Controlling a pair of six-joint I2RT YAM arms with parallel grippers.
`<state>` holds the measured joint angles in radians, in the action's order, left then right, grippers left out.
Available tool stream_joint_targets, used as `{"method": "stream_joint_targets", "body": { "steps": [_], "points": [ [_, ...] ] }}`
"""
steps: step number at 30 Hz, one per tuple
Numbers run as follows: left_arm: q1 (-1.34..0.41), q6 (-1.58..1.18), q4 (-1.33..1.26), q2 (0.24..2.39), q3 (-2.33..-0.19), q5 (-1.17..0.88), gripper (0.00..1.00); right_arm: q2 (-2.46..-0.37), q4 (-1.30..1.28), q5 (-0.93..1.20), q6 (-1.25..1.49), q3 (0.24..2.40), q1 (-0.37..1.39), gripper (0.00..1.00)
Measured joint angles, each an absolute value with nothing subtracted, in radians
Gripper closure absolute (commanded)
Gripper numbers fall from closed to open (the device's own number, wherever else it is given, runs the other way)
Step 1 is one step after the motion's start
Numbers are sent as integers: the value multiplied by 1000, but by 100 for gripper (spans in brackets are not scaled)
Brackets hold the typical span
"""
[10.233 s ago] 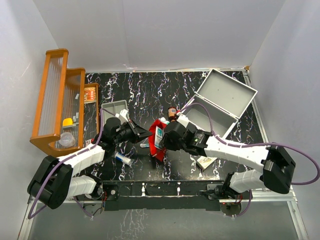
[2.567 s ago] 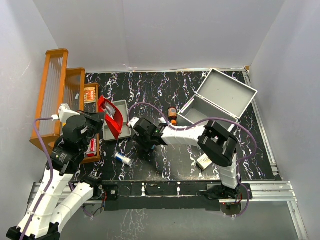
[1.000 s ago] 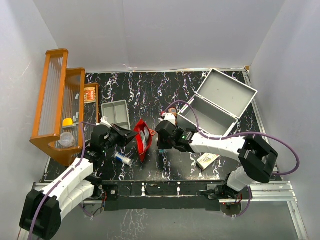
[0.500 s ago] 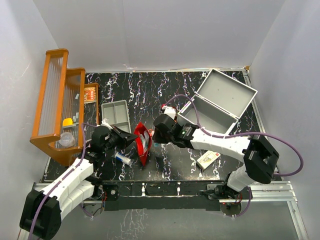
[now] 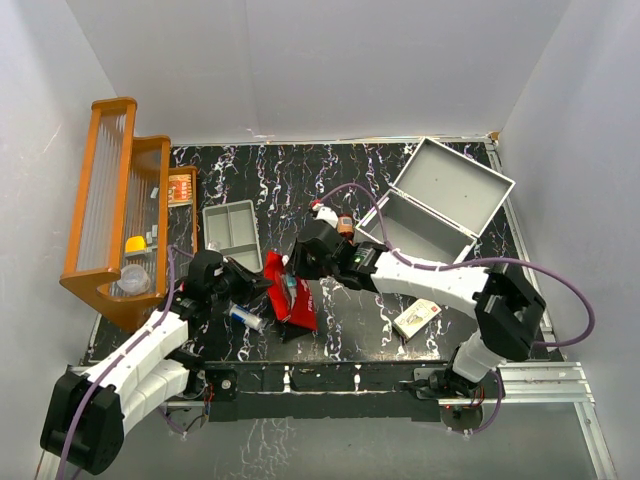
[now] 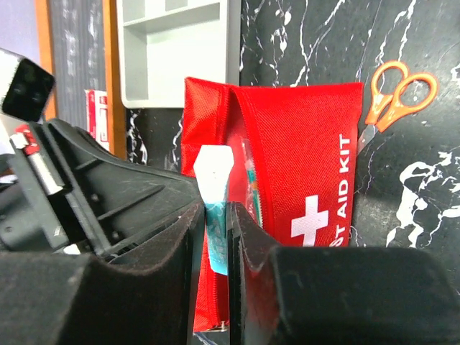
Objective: Organize the medicine kit
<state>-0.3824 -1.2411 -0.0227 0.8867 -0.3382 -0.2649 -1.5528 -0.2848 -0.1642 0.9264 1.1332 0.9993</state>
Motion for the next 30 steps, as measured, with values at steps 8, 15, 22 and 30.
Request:
{"method": "stream_joint_targets", "body": {
  "steps": [8, 15, 22, 30],
  "points": [
    [-382, -1204, 26, 887, -380, -252, 100, -1620, -279, -78, 901, 1135, 1000, 81],
    [-382, -1189, 27, 894, -396, -254, 100, -1633, -295, -48, 863, 1139, 1007, 81],
    [-382, -1185, 24, 896, -397, -255, 100, -1633, -343, -75, 884, 1139, 1013, 80],
    [-382, -1158, 24, 896, -400, -257, 100, -1633, -342, -46, 867, 1157, 1013, 75]
  ]
}}
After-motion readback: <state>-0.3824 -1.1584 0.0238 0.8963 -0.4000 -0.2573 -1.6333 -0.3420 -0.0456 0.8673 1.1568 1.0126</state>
